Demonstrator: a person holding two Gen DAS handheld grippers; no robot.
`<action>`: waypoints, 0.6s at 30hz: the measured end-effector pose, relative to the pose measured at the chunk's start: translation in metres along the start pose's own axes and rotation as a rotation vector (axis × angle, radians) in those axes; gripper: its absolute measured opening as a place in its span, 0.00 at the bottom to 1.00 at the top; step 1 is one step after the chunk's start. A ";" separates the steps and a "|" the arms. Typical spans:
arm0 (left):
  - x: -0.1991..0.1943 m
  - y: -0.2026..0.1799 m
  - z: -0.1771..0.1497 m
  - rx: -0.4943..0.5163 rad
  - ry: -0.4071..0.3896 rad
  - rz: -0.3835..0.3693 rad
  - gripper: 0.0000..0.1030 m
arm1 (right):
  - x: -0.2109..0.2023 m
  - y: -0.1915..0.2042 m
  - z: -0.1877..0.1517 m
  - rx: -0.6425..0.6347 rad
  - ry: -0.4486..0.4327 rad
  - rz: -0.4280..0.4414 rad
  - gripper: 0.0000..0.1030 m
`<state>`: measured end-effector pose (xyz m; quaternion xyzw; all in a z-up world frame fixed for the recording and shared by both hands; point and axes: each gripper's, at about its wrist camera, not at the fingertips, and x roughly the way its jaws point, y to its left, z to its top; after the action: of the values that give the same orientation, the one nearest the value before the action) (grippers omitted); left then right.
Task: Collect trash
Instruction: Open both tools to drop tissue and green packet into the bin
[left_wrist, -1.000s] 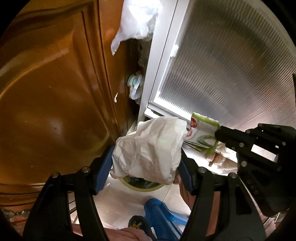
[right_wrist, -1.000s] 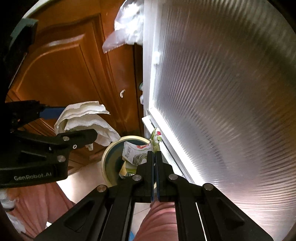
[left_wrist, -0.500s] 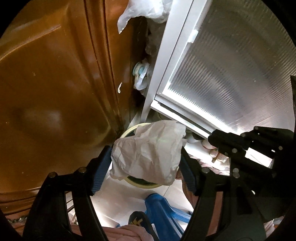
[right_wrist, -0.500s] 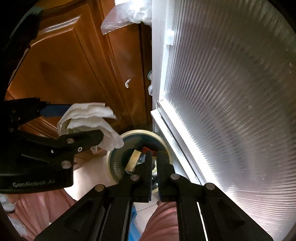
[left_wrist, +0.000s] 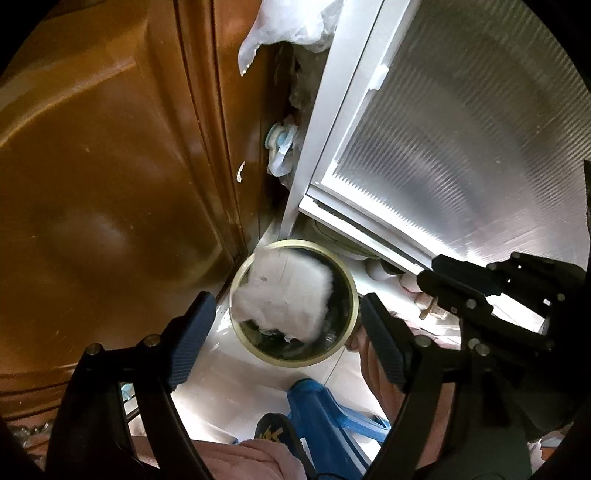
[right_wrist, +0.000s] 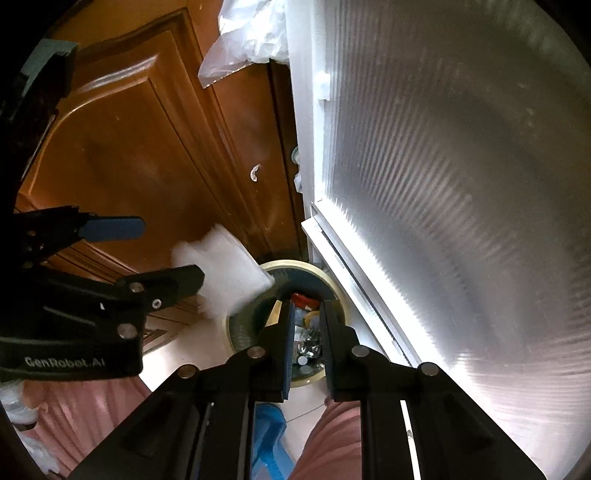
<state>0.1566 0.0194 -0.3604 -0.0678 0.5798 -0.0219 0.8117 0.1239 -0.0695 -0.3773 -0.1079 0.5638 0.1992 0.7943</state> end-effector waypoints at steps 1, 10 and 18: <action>-0.003 0.000 -0.001 0.000 -0.004 -0.002 0.77 | 0.002 -0.002 0.000 0.004 0.000 0.001 0.14; -0.022 -0.003 -0.004 0.005 -0.011 0.005 0.81 | -0.023 -0.009 -0.008 0.049 -0.016 -0.004 0.14; -0.075 -0.013 -0.004 0.006 -0.073 -0.023 0.81 | -0.076 -0.007 -0.005 0.070 -0.095 -0.005 0.14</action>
<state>0.1286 0.0146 -0.2900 -0.0728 0.5488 -0.0303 0.8322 0.1007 -0.0927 -0.3084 -0.0718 0.5318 0.1825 0.8239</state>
